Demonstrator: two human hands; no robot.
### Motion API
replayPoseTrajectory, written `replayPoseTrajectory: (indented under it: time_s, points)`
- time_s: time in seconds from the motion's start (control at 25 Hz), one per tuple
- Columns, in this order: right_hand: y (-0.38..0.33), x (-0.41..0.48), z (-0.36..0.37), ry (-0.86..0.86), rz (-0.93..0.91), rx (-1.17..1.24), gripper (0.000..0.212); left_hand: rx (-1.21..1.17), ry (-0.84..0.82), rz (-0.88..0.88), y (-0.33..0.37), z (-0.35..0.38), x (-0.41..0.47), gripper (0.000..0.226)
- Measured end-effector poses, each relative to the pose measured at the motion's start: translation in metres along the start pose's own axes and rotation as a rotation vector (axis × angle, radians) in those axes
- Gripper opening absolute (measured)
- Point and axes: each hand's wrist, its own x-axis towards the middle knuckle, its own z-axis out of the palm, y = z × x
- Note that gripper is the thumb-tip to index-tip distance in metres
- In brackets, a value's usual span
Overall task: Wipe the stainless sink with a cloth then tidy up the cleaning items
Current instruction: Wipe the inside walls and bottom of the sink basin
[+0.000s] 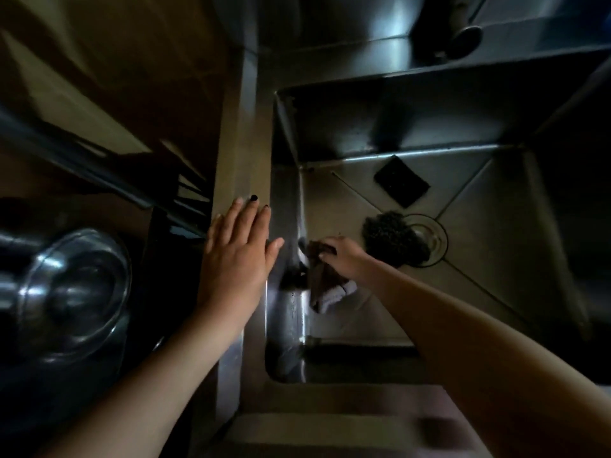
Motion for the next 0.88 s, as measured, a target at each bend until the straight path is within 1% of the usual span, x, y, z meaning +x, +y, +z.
replayPoseTrajectory:
  time_s: [0.08, 0.16, 0.28, 0.32, 0.36, 0.44, 0.52, 0.6, 0.68, 0.72, 0.8, 0.88]
  points:
    - [-0.008, -0.017, -0.011, 0.086, 0.059, 0.342, 0.027, -0.025, -0.017, -0.002, 0.002, -0.003, 0.0, 0.045]
    - [-0.015, -0.03, -0.012, 0.098, 0.083, 0.636, 0.022, -0.038, -0.004, 0.01, 0.001, -0.007, 0.001, 0.042]
    - [-0.029, -0.041, -0.003, 0.129, 0.081, 1.168, 0.018, -0.083, -0.002, -0.006, -0.004, -0.016, 0.02, 0.042]
    - [-0.035, -0.041, 0.0, 0.166, 0.069, 1.297, 0.019, -0.106, -0.007, -0.021, -0.007, -0.017, 0.035, 0.038]
    - [-0.043, -0.04, 0.002, 0.213, 0.06, 1.367, 0.019, -0.115, -0.019, -0.024, -0.01, -0.018, 0.05, 0.034]
    - [-0.062, -0.038, 0.007, 0.304, 0.053, 1.403, 0.022, -0.1, -0.053, 0.012, -0.013, -0.016, 0.08, 0.032]
    - [-0.079, -0.032, 0.009, 0.358, 0.05, 1.354, 0.026, -0.075, -0.078, 0.038, -0.014, -0.011, 0.1, 0.036]
    - [-0.095, -0.025, 0.006, 0.367, 0.006, 1.282, 0.029, -0.036, -0.073, 0.047, -0.015, -0.005, 0.106, 0.04]
    - [-0.108, -0.013, 0.002, 0.383, -0.051, 1.134, 0.033, -0.087, -0.038, 0.015, -0.017, 0.0, 0.109, 0.045]
    - [-0.114, -0.006, 0.002, 0.397, -0.051, 1.074, 0.035, -0.116, -0.023, -0.006, -0.018, 0.002, 0.109, 0.047]
    - [-0.122, 0.006, 0.003, 0.441, -0.038, 1.041, 0.037, -0.096, -0.021, 0.002, -0.019, 0.005, 0.108, 0.046]
    - [-0.126, 0.021, -0.002, 0.49, -0.047, 1.06, 0.036, -0.083, -0.03, 0.036, -0.019, 0.005, 0.107, 0.045]
